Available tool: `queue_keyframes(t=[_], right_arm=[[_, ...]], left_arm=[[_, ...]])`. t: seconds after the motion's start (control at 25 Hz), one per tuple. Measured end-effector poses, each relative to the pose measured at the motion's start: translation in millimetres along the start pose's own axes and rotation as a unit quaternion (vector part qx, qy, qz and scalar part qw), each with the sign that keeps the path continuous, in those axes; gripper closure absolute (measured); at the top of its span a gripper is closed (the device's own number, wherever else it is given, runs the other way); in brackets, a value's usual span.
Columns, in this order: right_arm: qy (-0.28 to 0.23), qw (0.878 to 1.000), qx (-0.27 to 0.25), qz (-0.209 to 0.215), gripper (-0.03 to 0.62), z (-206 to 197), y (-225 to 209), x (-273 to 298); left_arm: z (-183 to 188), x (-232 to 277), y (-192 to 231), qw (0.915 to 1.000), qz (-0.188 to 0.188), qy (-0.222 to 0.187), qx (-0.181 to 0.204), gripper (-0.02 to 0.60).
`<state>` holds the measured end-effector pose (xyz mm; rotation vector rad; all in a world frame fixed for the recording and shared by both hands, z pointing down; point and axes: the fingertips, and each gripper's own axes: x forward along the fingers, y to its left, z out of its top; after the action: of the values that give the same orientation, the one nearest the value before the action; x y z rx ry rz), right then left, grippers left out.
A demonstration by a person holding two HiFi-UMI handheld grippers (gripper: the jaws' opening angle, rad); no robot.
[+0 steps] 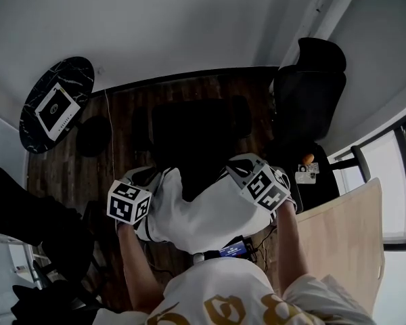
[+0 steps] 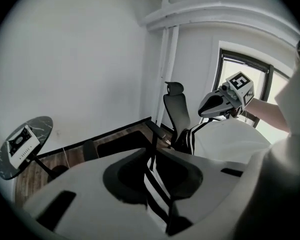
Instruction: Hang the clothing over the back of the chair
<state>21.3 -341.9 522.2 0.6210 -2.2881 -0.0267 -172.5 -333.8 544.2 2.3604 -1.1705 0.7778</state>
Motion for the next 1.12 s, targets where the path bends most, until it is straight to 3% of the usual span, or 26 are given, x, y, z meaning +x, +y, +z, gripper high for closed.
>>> queue_keyframes(t=[0.08,0.32,0.48,0.68,0.88,1.04,1.12], right_arm=[[-0.004,1.0,-0.002,-0.03,0.582,5.2,-4.5,-6.4],[-0.063,0.99,0.047,-0.119,0.582,28.5,-10.5,-34.1],[-0.165,0.97,0.13,-0.122,0.582,50.6,-4.8,-67.1],[-0.222,0.954,0.179,-0.092,0.582,65.9,24.5,-85.5],[-0.289,0.918,0.262,-0.069,0.582,70.9,50.7,-104.7],[-0.293,0.92,0.246,-0.085,0.582,67.0,79.1,-112.9],[-0.294,0.918,0.24,-0.113,0.582,65.5,88.8,-119.5]], left_arm=[[5.8,-10.5,2.7,0.9995,0.025,-0.018,0.003,0.554],[8.3,-38.6,-0.6,0.996,0.041,-0.076,-0.024,0.56],[13.0,-56.8,-8.6,0.9931,0.048,-0.106,-0.017,0.56],[18.1,-79.3,-23.6,0.9885,0.032,-0.144,-0.032,0.56],[21.3,-98.3,-48.3,0.9809,0.006,-0.189,-0.043,0.561],[14.0,-114.4,-69.6,0.9775,-0.001,-0.208,-0.037,0.561],[9.1,-122.1,-78.6,0.9749,-0.001,-0.218,-0.044,0.561]])
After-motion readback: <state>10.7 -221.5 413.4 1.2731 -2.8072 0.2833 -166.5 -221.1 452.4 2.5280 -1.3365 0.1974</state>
